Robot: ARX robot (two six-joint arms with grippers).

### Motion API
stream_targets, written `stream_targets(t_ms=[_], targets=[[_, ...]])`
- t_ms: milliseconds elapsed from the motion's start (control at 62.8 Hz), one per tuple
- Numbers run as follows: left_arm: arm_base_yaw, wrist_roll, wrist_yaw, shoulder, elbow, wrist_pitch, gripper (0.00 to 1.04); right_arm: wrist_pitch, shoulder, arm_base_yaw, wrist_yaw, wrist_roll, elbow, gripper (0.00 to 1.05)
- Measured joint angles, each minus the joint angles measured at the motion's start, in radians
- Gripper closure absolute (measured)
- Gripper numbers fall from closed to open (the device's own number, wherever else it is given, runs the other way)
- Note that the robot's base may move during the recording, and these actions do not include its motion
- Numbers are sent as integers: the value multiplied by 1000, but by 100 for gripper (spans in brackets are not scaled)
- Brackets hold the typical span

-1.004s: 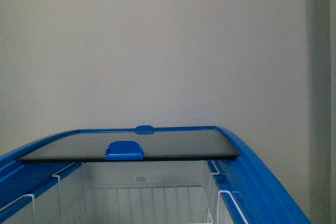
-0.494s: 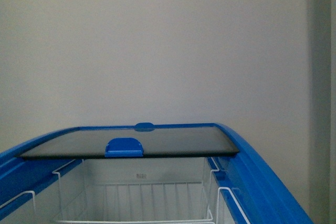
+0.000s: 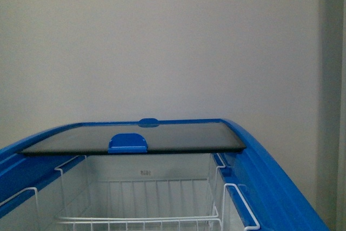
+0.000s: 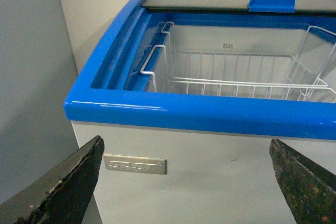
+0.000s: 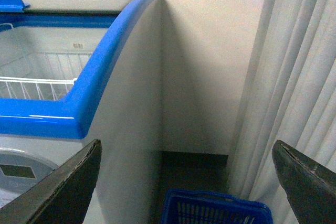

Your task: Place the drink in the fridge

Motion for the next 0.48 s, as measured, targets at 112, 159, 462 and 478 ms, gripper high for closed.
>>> stream_targets(t_ms=[112, 159, 462, 478], targets=[[0, 0, 0, 0, 0, 0, 8, 0, 0, 0, 0, 0, 0, 8], [0, 0, 0, 0, 0, 0, 8, 0, 0, 0, 0, 0, 0, 8], [0, 0, 0, 0, 0, 0, 8, 0, 0, 0, 0, 0, 0, 8], [0, 0, 0, 0, 0, 0, 8, 0, 0, 0, 0, 0, 0, 8]])
